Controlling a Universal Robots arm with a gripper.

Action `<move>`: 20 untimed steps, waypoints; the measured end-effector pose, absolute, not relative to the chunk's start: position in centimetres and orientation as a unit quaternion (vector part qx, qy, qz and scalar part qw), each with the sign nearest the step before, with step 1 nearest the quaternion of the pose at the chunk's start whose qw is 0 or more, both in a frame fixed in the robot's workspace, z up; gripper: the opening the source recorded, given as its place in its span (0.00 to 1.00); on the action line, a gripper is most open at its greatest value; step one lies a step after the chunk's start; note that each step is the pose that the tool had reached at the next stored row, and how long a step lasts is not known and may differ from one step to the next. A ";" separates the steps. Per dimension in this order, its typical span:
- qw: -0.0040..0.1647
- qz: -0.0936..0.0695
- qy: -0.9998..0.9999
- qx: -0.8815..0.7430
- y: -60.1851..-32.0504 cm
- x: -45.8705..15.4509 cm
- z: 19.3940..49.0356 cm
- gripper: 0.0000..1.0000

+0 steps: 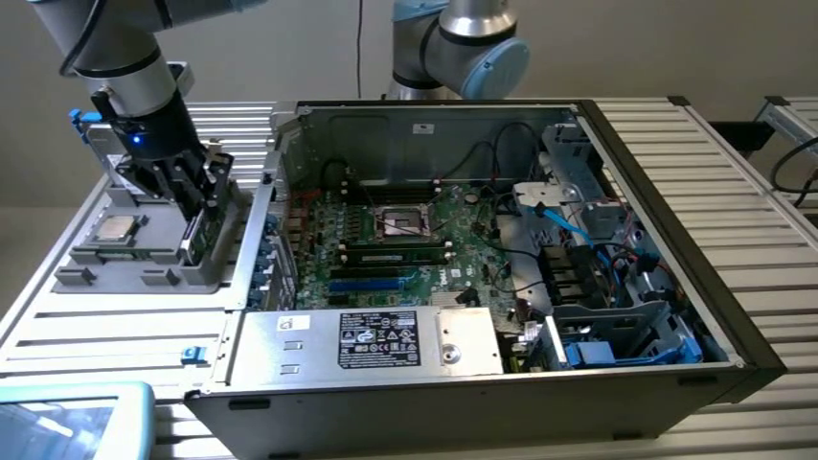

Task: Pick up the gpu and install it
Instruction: 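Pick up the gpu and move the gpu toward the slot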

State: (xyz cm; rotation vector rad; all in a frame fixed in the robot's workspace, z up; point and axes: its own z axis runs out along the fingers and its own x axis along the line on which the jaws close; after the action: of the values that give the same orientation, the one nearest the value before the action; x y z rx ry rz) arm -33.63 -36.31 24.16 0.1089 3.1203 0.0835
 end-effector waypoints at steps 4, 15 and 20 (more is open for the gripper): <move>0.009 0.027 0.999 0.035 -36.3 -33.6 24.2 0.28; 0.009 0.027 0.999 0.035 -36.3 -33.6 24.2 0.28; 0.009 0.027 0.999 0.035 -36.3 -33.7 25.2 0.28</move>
State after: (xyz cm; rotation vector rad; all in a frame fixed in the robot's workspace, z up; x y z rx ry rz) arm -33.69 -36.29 25.19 0.1087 3.1201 0.0840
